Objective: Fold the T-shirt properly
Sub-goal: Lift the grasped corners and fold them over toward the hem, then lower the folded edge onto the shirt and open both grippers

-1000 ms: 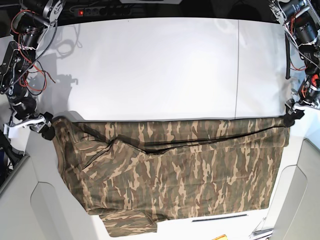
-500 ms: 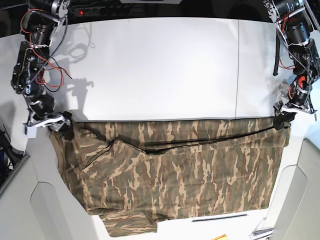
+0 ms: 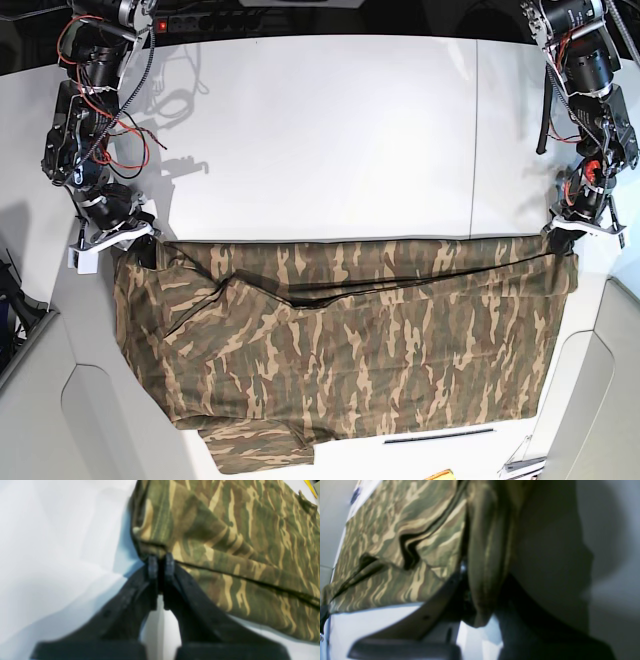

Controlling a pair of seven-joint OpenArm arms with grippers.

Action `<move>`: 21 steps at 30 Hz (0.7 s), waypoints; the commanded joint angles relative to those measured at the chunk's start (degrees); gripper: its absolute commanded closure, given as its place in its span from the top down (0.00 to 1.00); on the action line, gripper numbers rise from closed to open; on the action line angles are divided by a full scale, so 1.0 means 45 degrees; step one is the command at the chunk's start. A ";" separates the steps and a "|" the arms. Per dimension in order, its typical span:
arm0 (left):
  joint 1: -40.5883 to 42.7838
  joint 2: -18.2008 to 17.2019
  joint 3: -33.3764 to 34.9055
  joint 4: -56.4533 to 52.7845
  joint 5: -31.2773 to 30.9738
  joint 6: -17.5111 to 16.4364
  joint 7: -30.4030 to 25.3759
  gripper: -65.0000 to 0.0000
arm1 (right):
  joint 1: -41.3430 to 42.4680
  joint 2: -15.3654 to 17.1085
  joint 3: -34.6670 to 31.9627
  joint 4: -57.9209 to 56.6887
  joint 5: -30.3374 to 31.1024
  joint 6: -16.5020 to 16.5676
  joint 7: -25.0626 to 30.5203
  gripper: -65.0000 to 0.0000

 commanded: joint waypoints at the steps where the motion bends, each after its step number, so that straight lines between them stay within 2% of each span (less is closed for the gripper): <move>1: -0.0199 -0.0189 -0.0005 0.0141 -0.0141 -0.0486 0.0005 0.00 | 0.0204 0.0107 0.0024 0.0238 0.0214 0.0228 0.0097 0.00; 5: -0.0189 -0.0321 -0.0097 0.0199 -0.0826 -0.1110 0.0622 0.00 | 0.0131 0.0112 0.0044 0.0782 0.0209 0.0228 -0.0627 0.00; 10: 0.0510 -0.0325 -0.0996 0.1370 -0.1933 -0.1110 0.2074 0.00 | -0.0529 0.0316 0.0044 0.2166 0.0903 0.0233 -0.2098 0.00; 12: 0.1073 -0.0325 -0.1268 0.2113 -0.2331 -0.1110 0.2448 0.00 | -0.1088 0.0423 0.0049 0.2905 0.1166 0.0233 -0.2147 0.00; 17: 0.2545 -0.0321 -0.1540 0.3973 -0.2526 -0.1110 0.2487 0.00 | -0.2331 0.0758 0.0044 0.4507 0.1190 0.0228 -0.2161 0.00; 21: 0.3740 -0.0321 -0.1545 0.4954 -0.3016 -0.1110 0.2817 0.00 | -0.3502 0.1248 0.0049 0.5440 0.1763 0.0228 -0.2336 0.00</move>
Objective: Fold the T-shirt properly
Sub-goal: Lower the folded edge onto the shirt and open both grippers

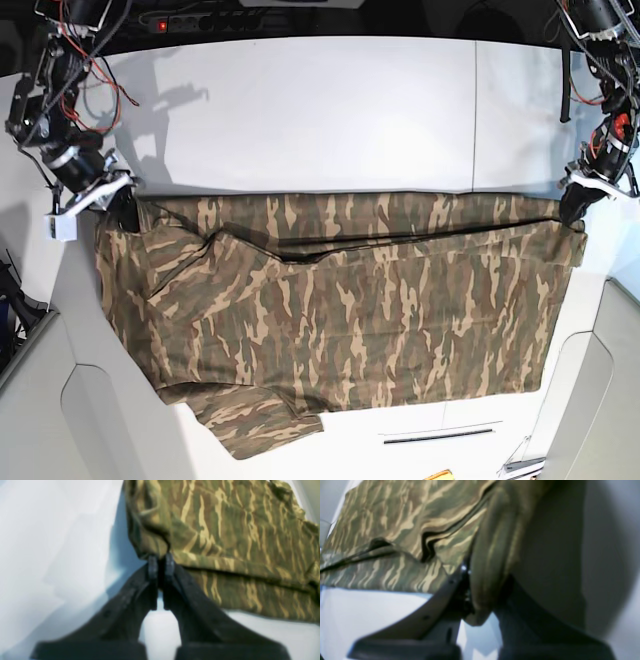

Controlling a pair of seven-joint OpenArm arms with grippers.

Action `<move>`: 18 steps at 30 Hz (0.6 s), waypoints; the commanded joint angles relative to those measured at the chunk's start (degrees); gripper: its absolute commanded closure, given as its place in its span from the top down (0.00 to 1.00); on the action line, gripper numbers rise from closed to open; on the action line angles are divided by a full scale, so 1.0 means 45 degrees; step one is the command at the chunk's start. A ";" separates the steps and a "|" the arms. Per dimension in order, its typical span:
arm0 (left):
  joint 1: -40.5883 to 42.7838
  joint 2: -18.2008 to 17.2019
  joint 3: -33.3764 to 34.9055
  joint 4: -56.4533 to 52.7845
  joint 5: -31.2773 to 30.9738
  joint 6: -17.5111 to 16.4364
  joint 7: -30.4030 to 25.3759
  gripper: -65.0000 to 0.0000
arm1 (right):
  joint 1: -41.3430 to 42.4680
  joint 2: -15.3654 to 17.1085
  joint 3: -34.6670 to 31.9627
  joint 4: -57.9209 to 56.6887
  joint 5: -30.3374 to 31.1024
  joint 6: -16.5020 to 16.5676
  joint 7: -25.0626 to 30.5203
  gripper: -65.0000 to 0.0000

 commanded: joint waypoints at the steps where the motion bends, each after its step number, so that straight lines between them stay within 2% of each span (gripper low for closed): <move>1: 0.0267 -0.0253 -0.0121 0.0423 -0.0282 -0.0212 -0.0019 0.00 | -0.0248 0.0287 0.0073 0.0364 0.0233 0.0121 0.0131 0.00; 10: 0.2691 -0.0214 -0.0971 0.2837 -0.1146 -0.0212 0.0767 0.00 | -0.2516 0.0379 0.0855 0.1851 0.1015 0.0126 -0.0223 0.00; 18: 0.4391 -0.0214 -0.0981 0.3997 -0.1141 -0.0212 0.0826 0.00 | -0.3730 0.0379 0.2016 0.2254 0.2123 0.0185 -0.1107 0.00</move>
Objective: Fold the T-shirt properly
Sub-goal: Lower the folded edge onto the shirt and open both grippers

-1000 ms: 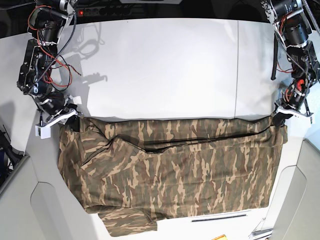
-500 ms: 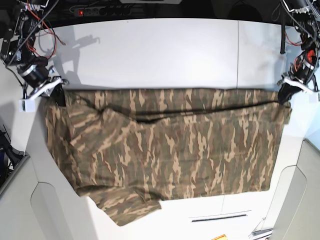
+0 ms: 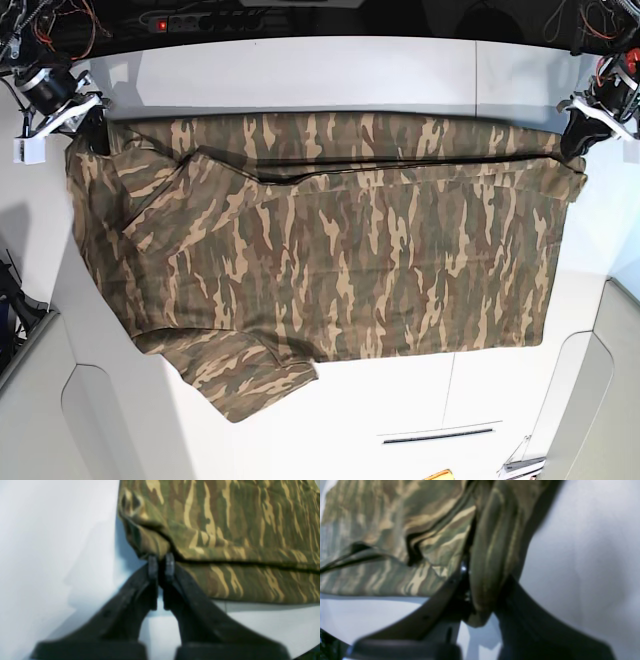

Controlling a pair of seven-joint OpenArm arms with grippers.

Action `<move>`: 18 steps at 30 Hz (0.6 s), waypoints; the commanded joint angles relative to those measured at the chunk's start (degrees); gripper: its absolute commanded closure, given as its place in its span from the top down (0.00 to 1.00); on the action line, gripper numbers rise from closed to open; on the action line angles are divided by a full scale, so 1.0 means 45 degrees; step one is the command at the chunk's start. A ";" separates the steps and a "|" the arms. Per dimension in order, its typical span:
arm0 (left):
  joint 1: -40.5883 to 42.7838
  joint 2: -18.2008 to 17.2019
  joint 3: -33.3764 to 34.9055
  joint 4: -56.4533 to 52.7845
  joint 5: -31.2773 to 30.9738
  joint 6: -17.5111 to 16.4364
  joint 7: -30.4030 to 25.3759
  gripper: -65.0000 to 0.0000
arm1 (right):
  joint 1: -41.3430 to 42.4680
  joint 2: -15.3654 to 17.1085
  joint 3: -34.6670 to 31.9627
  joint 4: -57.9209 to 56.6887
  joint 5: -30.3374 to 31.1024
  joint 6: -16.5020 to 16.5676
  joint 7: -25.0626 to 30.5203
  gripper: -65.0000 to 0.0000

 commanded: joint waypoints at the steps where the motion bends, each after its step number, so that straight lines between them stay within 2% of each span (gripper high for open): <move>1: 0.0287 -0.0214 -0.0112 0.0306 -0.0097 -0.0202 -0.0219 0.00 | -0.0175 0.0175 0.0238 0.0214 0.0287 0.0058 0.0097 0.00; 9: 0.1715 -0.0214 -0.0112 0.1268 -0.0097 -0.0202 -0.0219 0.00 | -0.1001 0.0175 0.0894 0.0214 0.0510 0.0058 0.0010 0.00; 18: 0.2623 -0.0146 -0.0112 0.1661 -0.0087 -0.0202 -0.0214 0.00 | -0.1627 0.0175 0.0937 0.0214 0.0491 0.0049 -0.0214 0.00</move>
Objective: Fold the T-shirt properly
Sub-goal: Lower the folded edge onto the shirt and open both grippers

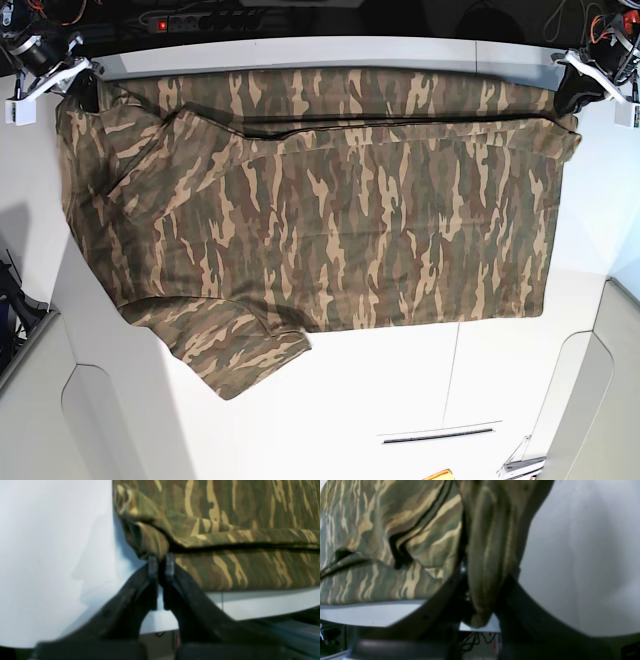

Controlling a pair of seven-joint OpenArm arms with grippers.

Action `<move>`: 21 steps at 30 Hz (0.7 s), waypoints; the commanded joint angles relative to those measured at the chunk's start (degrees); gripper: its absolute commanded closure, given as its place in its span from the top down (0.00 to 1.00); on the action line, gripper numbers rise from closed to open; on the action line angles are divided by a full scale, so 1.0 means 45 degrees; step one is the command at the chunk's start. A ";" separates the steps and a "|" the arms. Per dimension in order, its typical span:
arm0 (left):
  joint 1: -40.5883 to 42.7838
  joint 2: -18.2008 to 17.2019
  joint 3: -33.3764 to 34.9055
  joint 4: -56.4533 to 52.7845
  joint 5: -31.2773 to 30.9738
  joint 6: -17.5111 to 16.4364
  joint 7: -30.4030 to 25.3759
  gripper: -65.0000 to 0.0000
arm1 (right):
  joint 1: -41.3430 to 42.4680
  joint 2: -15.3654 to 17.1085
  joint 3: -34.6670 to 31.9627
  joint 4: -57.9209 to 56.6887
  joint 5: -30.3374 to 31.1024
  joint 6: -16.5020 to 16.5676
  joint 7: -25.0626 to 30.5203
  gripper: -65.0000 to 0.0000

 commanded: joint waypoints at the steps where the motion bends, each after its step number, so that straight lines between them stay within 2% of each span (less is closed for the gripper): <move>1: 0.0126 -0.0165 -0.0121 0.0185 -0.0078 -0.0187 -0.0131 0.00 | -0.0131 0.0175 0.0146 0.0209 0.0199 0.0049 0.0170 0.00; 7: 0.0107 0.0063 -0.0121 0.0175 -0.0087 -0.0187 0.0189 0.00 | -0.0189 0.0170 0.0146 0.0204 0.0189 0.0034 0.0209 0.00; 8: 0.0107 0.0063 -0.0121 0.0175 -0.0073 -0.0187 0.0146 0.05 | -0.0189 0.0175 0.0146 0.0204 0.0189 0.0034 0.0209 0.00; 9: 0.0107 0.0058 -0.0121 0.0175 -0.0044 -0.0187 0.0146 0.13 | -0.0189 0.0175 0.0155 0.0204 0.0180 0.0039 0.0214 0.06; 11: 0.0107 0.0063 -0.0121 0.0175 0.0131 -0.0187 0.0155 0.27 | -0.0189 0.0175 0.0262 0.0204 0.0185 0.0039 0.0214 0.34; 12: 0.0112 0.0063 -0.0121 0.0175 0.0155 -0.0187 0.0155 0.33 | -0.0189 0.0175 0.0379 0.0204 0.0185 0.0039 0.0214 0.44; 13: 0.0107 0.0063 -0.0136 0.0175 0.0155 -0.0187 0.0155 0.38 | -0.0185 0.0175 0.0539 0.0204 0.0185 0.0039 0.0214 0.51; 14: 0.0107 0.0063 -0.0170 0.0175 0.0146 -0.0187 0.0151 0.40 | -0.0180 0.0175 0.0763 0.0204 0.0189 0.0039 0.0214 0.53; 18: 0.0102 0.0063 -0.0845 0.0175 0.0034 -0.0187 0.0146 0.40 | -0.0151 0.0214 0.2064 0.0209 0.0209 0.0039 0.0627 0.53; 21: 0.0073 0.0058 -0.1705 0.0175 -0.0364 -0.0187 0.0146 0.40 | -0.0146 0.0578 0.3011 0.0209 0.0680 0.0039 0.0704 0.53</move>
